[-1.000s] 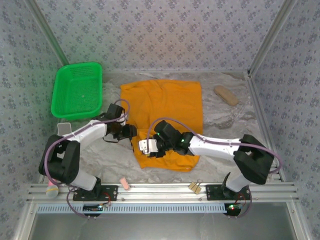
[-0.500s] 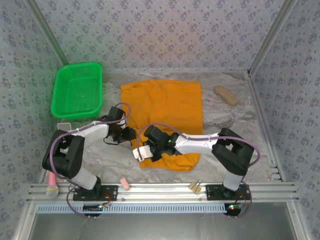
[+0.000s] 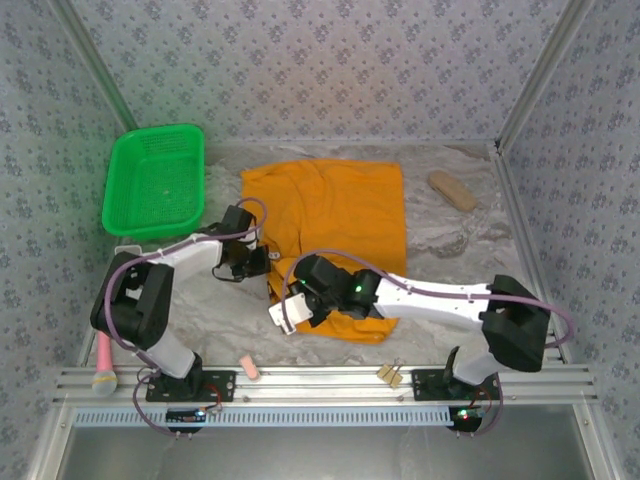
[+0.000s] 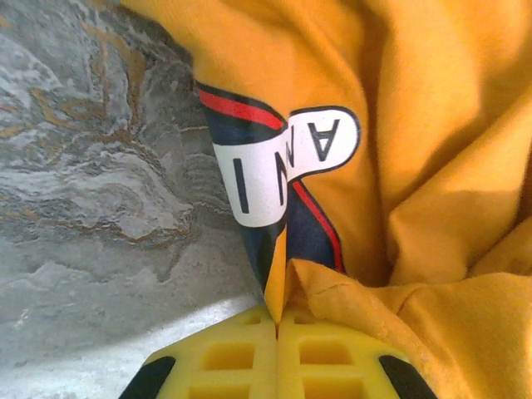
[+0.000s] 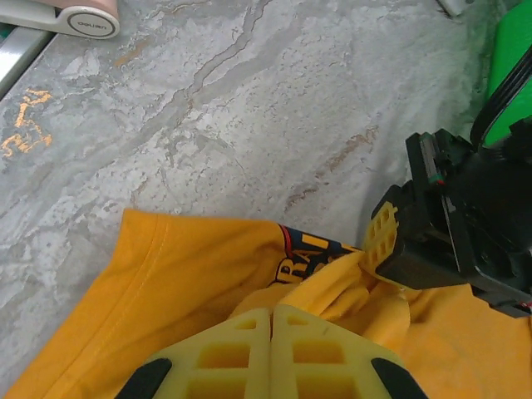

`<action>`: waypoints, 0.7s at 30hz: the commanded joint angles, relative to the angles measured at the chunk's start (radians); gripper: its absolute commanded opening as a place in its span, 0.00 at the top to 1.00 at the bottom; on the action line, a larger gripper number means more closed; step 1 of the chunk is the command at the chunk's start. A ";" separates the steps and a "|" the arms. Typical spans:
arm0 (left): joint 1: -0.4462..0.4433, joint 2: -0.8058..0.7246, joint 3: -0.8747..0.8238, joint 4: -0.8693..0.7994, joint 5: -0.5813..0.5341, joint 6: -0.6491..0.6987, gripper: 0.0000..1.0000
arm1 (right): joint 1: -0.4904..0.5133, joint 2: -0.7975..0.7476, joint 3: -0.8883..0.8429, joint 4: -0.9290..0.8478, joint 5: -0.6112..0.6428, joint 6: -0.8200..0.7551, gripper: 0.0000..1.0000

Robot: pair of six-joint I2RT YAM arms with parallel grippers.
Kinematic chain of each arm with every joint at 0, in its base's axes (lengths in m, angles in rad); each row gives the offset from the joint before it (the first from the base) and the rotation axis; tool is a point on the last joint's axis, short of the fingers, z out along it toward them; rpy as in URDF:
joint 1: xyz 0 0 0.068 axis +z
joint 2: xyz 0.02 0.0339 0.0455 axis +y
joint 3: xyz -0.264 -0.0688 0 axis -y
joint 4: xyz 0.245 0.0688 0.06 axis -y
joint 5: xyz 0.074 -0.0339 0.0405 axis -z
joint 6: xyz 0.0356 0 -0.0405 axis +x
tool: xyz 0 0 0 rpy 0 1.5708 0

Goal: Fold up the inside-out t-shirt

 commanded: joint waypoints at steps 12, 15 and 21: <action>0.024 -0.052 0.015 0.000 -0.101 0.011 0.78 | 0.200 0.205 -0.007 0.148 0.002 0.041 0.88; 0.037 -0.107 -0.012 -0.028 -0.125 0.002 0.69 | 0.102 0.100 -0.079 0.292 -0.262 0.259 0.76; 0.052 -0.176 -0.071 -0.027 -0.069 -0.009 0.58 | -0.085 -0.015 -0.202 0.568 -0.388 0.578 0.66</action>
